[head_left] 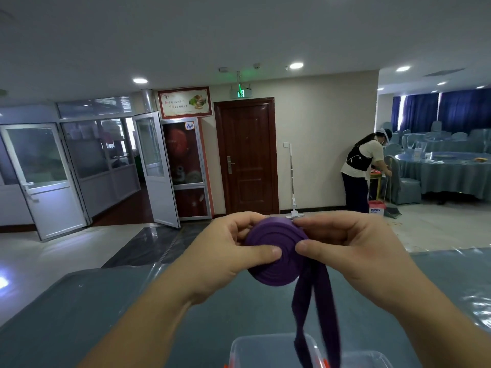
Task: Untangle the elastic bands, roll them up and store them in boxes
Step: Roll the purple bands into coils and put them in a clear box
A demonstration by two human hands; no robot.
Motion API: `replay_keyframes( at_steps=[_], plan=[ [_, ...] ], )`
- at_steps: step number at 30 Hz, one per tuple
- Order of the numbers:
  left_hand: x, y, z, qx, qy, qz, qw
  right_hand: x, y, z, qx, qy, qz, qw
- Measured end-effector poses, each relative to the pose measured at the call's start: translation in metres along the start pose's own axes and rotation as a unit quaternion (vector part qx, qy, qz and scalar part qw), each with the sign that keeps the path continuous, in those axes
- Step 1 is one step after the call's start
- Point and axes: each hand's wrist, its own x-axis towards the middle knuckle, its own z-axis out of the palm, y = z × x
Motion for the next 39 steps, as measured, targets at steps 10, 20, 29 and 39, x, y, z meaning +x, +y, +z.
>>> replay_keyframes(
  at_steps=[10,20,29,39],
  plan=[
    [0.000,0.000,0.001,-0.044,0.033,0.026,0.998,0.004,0.004,0.001,0.043,0.058,-0.007,0.997],
    [-0.002,-0.001,0.005,0.013,0.065,0.030,0.997,0.002,-0.001,0.005,-0.018,0.068,-0.004,0.998],
    [0.001,-0.004,0.006,-0.099,0.065,0.010,0.993,0.005,0.000,0.003,0.025,0.083,0.004,0.996],
    [0.003,-0.003,0.001,-0.040,0.056,0.019,0.997,0.006,0.008,0.001,0.065,0.087,0.008,0.994]
  ],
)
